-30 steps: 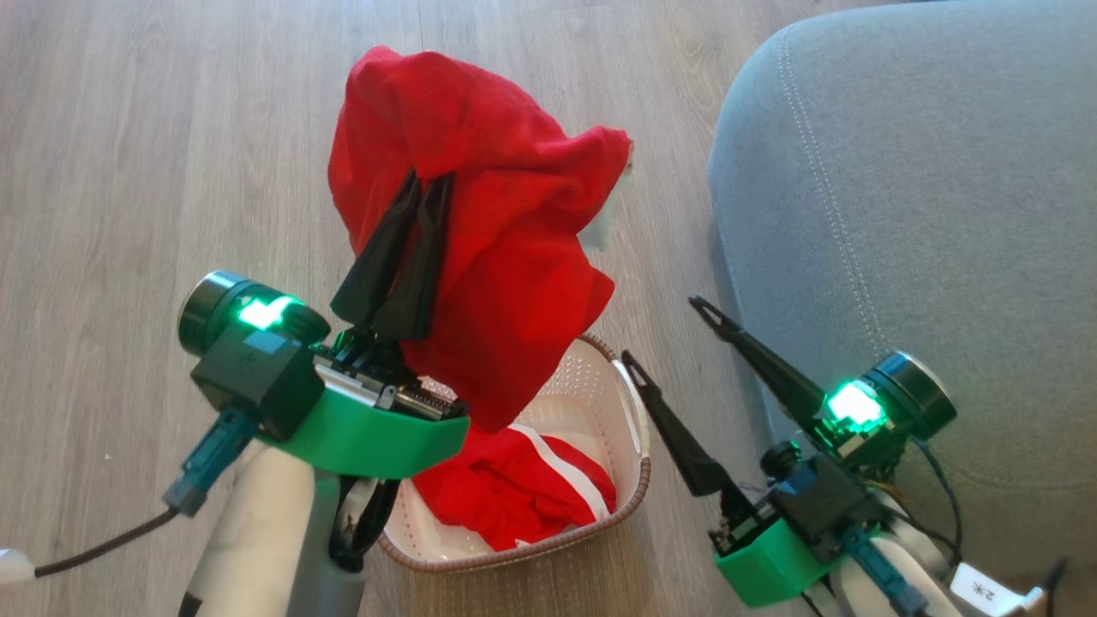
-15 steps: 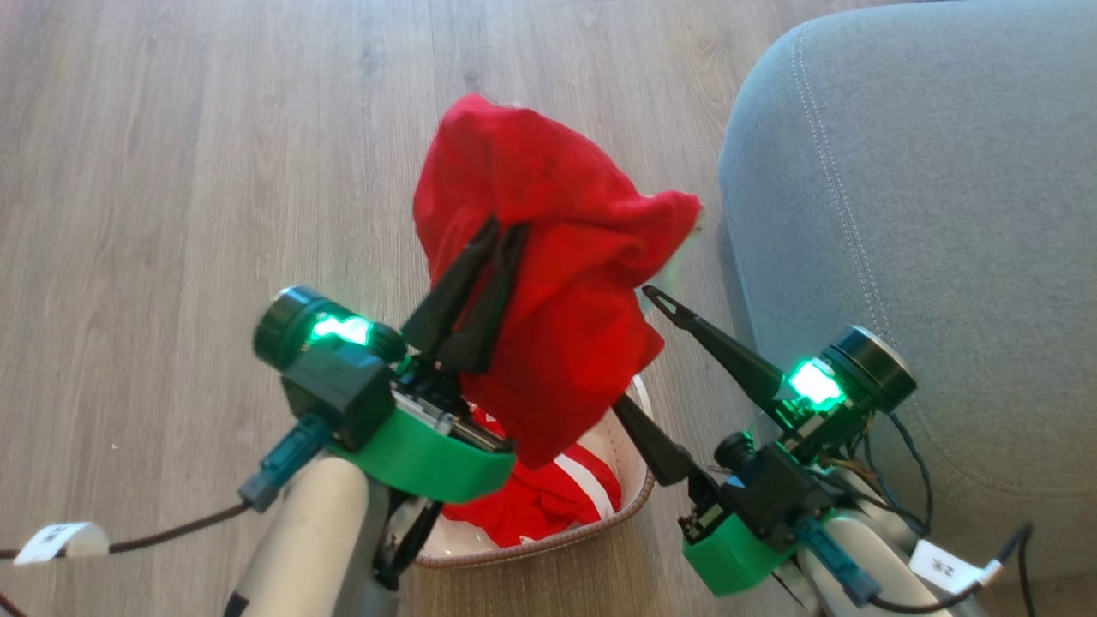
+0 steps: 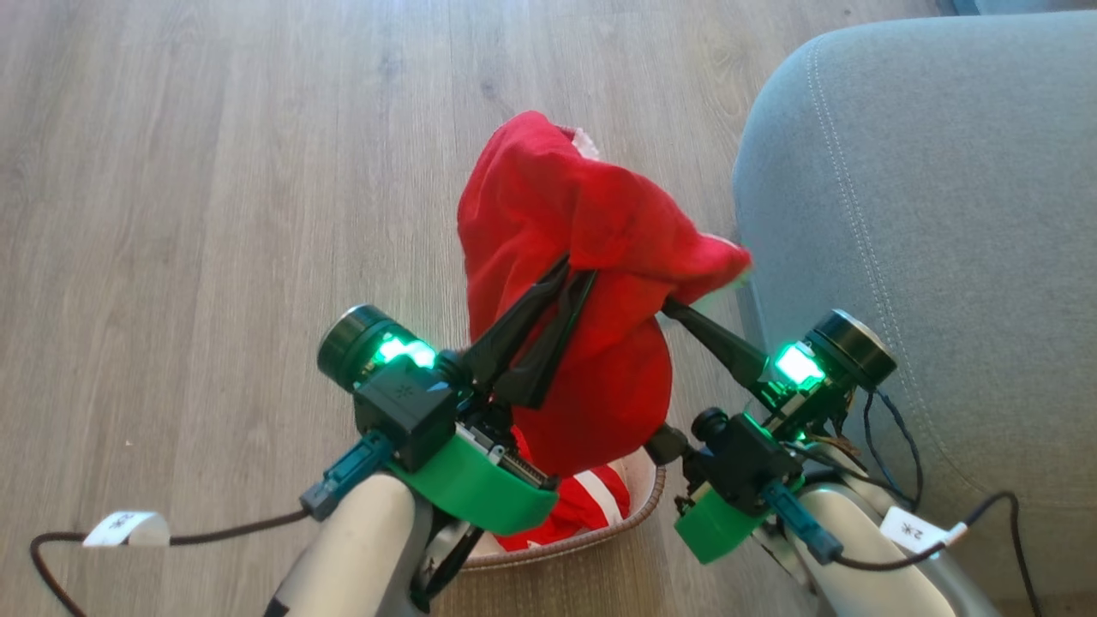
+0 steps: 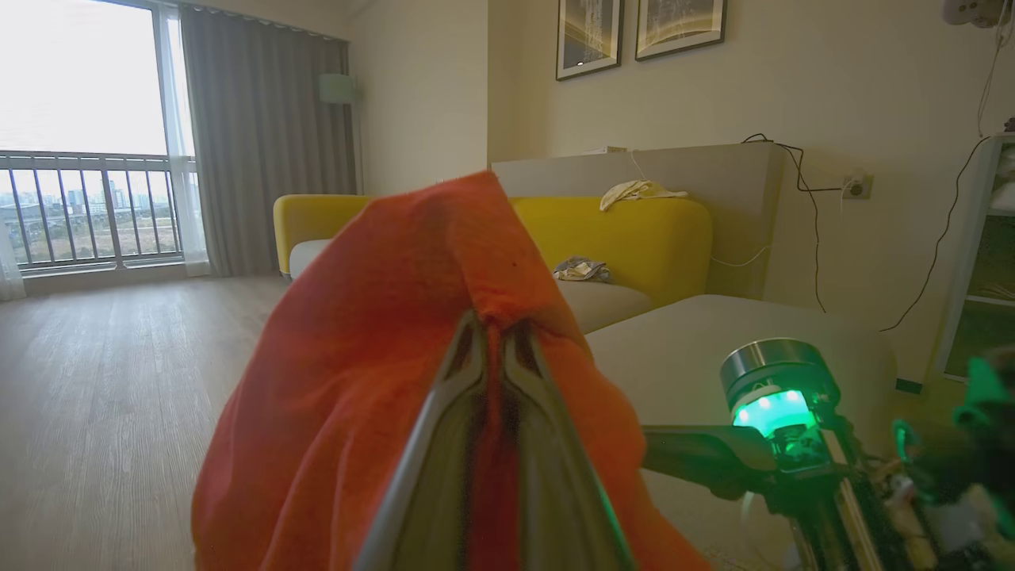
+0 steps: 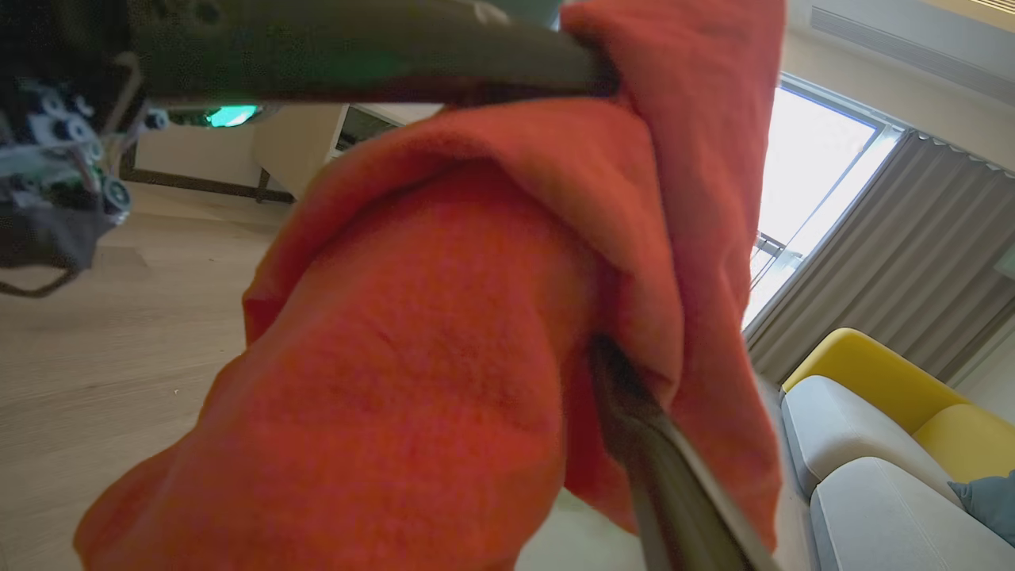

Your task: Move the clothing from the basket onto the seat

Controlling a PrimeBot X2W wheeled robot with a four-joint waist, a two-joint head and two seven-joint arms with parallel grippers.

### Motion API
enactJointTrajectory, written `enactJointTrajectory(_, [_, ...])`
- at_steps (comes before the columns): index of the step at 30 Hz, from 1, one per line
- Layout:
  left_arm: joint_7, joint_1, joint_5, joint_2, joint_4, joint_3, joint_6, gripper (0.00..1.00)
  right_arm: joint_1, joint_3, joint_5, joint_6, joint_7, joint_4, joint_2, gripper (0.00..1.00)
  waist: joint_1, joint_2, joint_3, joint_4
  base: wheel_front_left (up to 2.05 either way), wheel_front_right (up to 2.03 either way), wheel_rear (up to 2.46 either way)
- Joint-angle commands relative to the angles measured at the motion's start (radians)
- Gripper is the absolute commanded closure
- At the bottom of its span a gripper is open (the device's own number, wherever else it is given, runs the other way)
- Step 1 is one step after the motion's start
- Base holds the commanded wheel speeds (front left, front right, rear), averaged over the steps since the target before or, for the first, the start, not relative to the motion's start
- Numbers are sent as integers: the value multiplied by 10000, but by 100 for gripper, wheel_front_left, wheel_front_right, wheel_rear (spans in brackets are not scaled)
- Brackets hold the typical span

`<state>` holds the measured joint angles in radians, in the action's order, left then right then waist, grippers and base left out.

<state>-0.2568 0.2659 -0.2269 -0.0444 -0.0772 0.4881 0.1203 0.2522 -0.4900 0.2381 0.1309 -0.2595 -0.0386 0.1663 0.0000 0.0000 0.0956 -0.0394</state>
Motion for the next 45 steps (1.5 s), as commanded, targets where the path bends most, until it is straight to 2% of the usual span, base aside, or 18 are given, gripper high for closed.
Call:
enactJointTrajectory(1, [-49,451,-61,-58,-284,-241,11,100,369,-92,66,-2,-23,192,-136,0,0,0,-22,27,0,0,0])
enactJointTrajectory(8, [-49,374,-118,-58,56,80,50,100,414,119,-342,-2,-23,-12,-556,0,0,0,-81,150,0,0,0])
enactJointTrajectory(10, [-49,370,-116,-58,169,128,58,100,376,205,-565,-2,-23,-99,-663,80,0,0,-92,179,0,0,0])
enactJointTrajectory(11, [-49,368,-118,-58,211,146,61,100,367,250,-685,-2,-23,-96,-717,100,0,0,-95,193,0,0,0])
enactJointTrajectory(19, [-49,374,-112,-58,338,199,80,100,253,448,-1109,-2,-23,263,-919,100,0,0,-106,230,0,0,0])
enactJointTrajectory(20, [-49,375,-105,-58,325,189,82,81,242,478,-1122,-2,-23,311,-934,100,0,0,-104,227,0,0,0])
enactJointTrajectory(21, [-49,380,-94,-58,305,177,83,68,230,508,-1142,-2,-23,341,-948,100,0,0,-97,223,0,0,0])
enactJointTrajectory(23, [-49,393,-74,-58,270,165,86,54,232,543,-1166,-2,-23,384,-971,100,0,0,-83,215,0,0,0])
enactJointTrajectory(24, [-49,400,-62,-58,250,163,87,43,232,562,-1173,-2,-23,414,-980,100,0,0,-84,211,0,0,0])
enactJointTrajectory(25, [-49,405,-43,-58,224,157,88,0,226,594,-1187,-2,-23,453,-991,100,0,0,-81,206,0,0,0])
enactJointTrajectory(37, [-49,283,156,-58,274,-44,96,0,-75,1500,-1559,-2,-23,982,-1130,100,0,0,-183,157,0,0,0])
enactJointTrajectory(45, [-49,143,729,-58,413,-305,98,0,-231,2280,-1629,-2,-23,1359,-1154,100,0,0,-264,77,0,0,0])
